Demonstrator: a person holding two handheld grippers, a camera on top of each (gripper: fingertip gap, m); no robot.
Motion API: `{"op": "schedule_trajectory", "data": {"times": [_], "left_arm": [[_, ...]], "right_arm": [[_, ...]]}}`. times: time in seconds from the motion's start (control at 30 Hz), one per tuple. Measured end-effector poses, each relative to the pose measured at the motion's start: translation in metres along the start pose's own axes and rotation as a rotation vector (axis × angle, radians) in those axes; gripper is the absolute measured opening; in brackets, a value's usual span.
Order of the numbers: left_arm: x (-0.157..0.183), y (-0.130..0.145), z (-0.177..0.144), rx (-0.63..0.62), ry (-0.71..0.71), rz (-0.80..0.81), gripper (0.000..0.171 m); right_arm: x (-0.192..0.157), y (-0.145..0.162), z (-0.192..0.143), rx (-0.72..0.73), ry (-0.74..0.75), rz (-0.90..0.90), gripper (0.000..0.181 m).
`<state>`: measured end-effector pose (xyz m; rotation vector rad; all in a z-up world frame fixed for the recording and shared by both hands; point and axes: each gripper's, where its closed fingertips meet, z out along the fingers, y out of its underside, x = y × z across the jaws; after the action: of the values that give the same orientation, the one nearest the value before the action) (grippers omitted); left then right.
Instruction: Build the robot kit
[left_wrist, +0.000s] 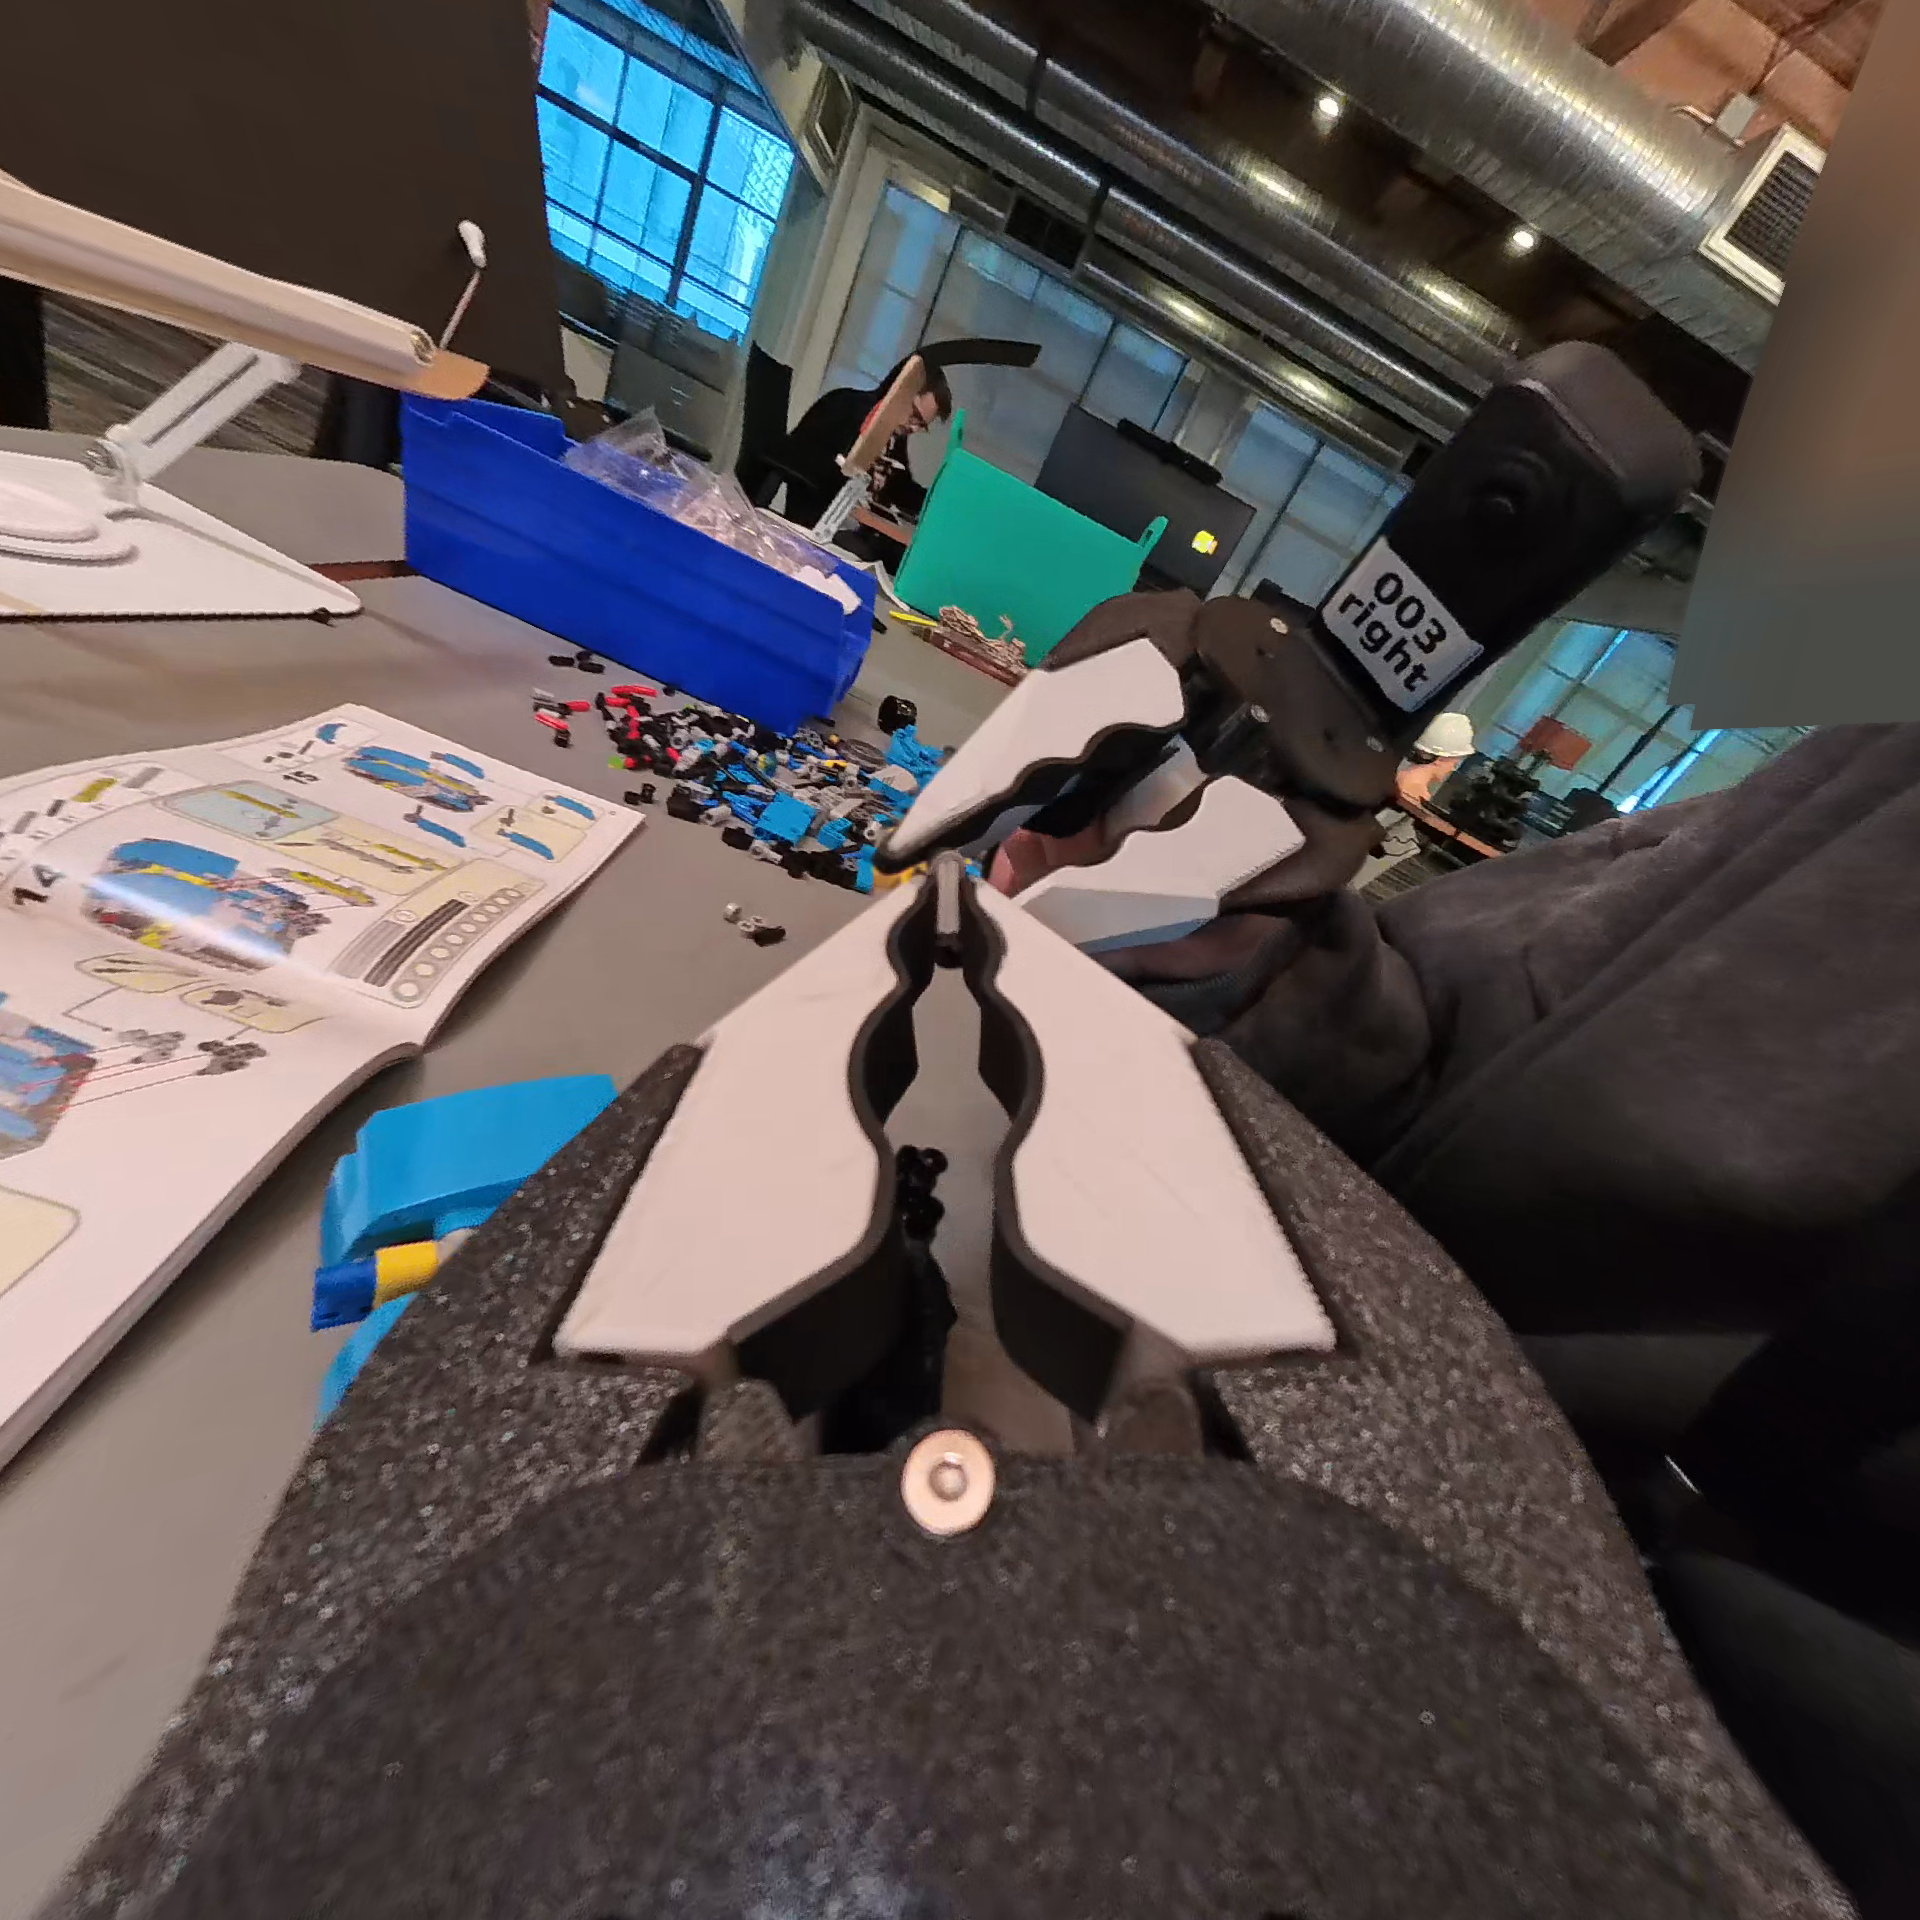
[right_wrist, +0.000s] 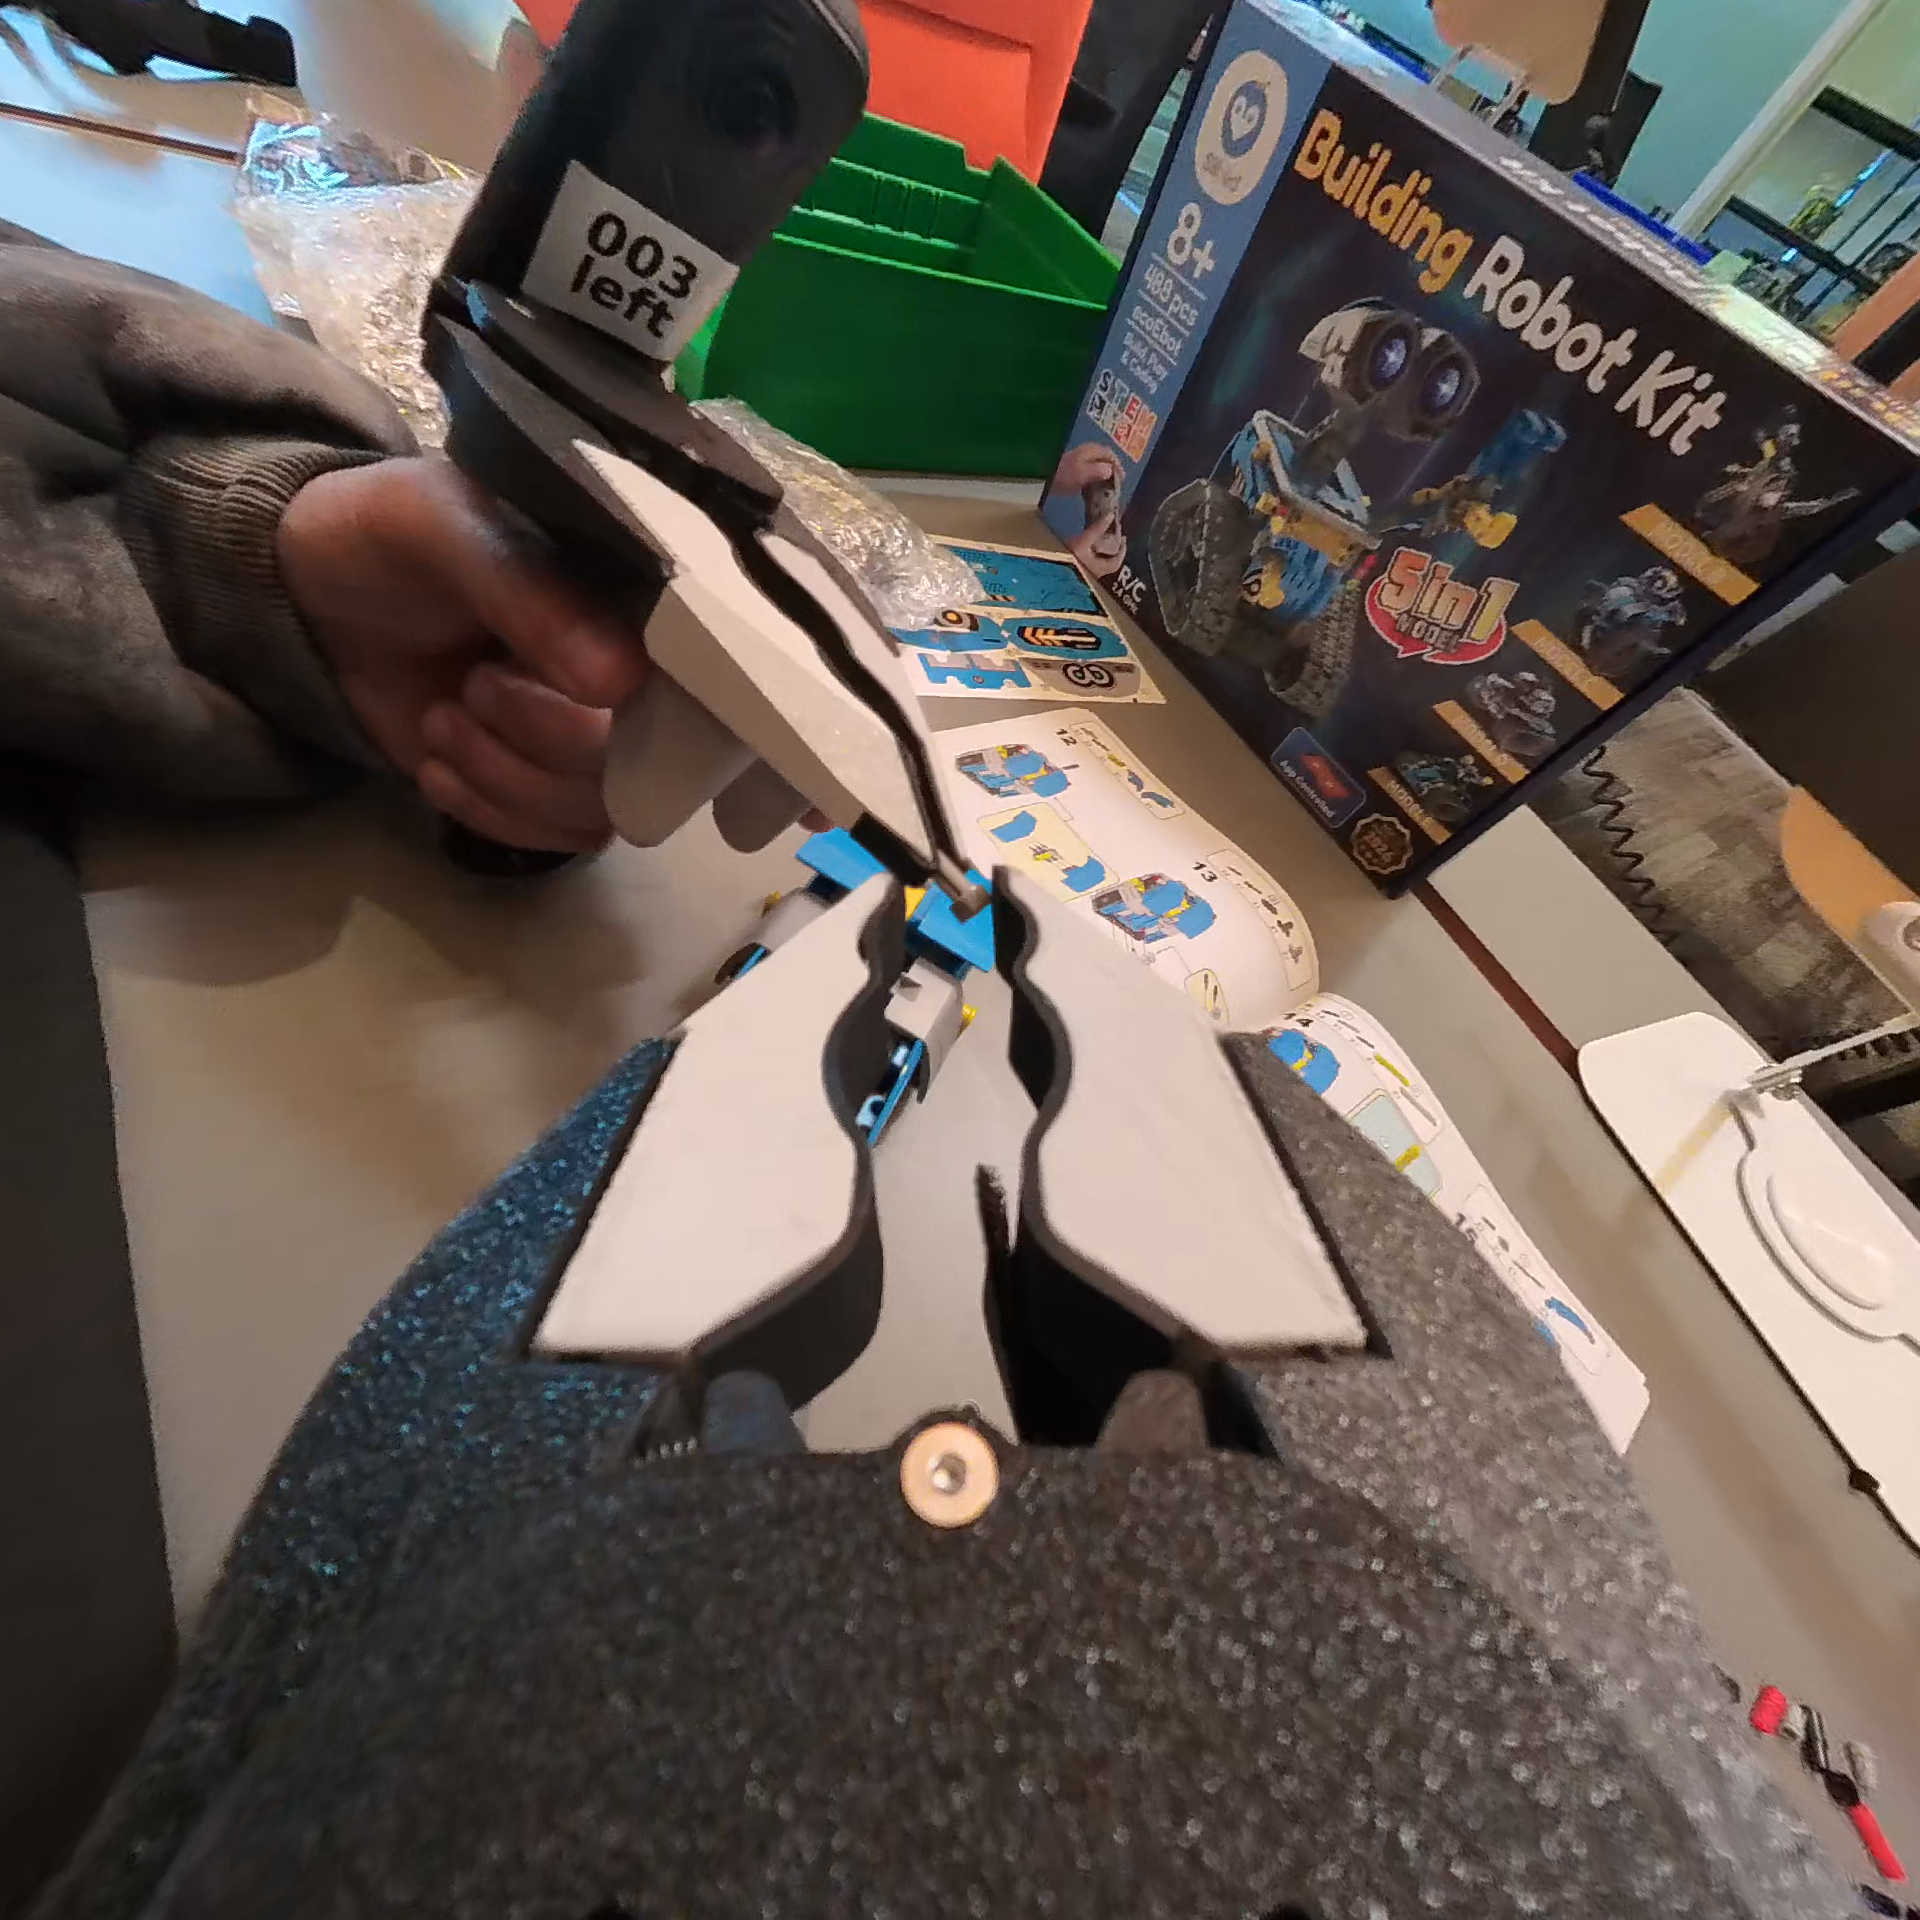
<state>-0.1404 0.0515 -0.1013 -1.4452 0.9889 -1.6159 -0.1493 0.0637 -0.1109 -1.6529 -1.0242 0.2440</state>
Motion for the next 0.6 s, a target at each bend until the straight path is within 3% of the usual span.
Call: {"op": "schedule_trajectory", "data": {"times": [0.23, 0.4, 0.5, 0.6], "left_arm": [[-0.005, 0.001, -0.001, -0.007, -0.011, -0.023, 0.003], [-0.009, 0.002, -0.002, -0.015, -0.028, -0.007, 0.003], [-0.018, 0.001, -0.007, -0.046, -0.099, 0.114, 0.003], [-0.029, 0.007, -0.009, -0.112, -0.19, 0.265, 0.003]], "right_arm": [[0.003, 0.003, -0.001, -0.017, 0.026, -0.028, 0.009], [0.007, 0.003, -0.004, -0.008, 0.033, -0.021, 0.016], [0.033, 0.022, -0.018, -0.046, 0.077, 0.051, 0.015], [0.073, 0.065, -0.041, -0.177, 0.151, 0.143, 0.015]]}}
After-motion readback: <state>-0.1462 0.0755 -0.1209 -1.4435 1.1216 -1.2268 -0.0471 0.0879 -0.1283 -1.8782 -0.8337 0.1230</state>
